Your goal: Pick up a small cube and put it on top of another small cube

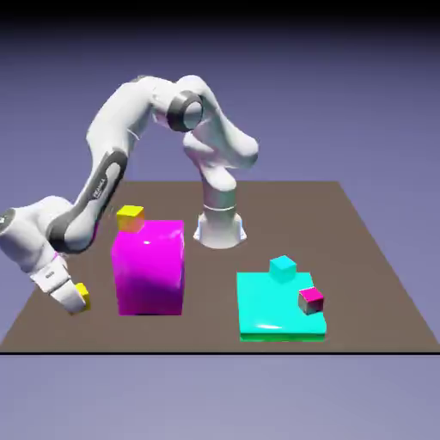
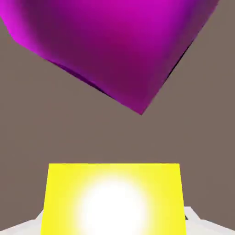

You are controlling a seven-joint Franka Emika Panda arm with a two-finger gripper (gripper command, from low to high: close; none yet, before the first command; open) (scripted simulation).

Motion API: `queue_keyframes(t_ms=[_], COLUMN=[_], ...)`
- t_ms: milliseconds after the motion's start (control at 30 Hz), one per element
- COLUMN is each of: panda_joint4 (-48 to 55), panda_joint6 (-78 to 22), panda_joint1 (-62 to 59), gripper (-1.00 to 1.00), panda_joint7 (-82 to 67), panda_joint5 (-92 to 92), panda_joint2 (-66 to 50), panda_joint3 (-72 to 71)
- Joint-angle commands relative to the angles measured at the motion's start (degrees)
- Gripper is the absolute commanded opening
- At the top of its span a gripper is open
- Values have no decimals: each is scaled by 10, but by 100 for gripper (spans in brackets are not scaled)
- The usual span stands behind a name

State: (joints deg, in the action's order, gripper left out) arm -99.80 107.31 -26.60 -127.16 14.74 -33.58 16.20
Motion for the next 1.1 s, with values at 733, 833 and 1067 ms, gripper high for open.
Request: queue_keyframes(t_ms=[733,833,1067], panda_joint4=[-261,-299,-342], panda_joint6=[-163,-126,-84], panda_joint1=[140,99,52], gripper=[-100,-100,100], panda_joint7=[162,152,141], panda_joint5=[-112,-103,-93], panda_joint2=[473,468,463], panda_joint3=[137,97,52])
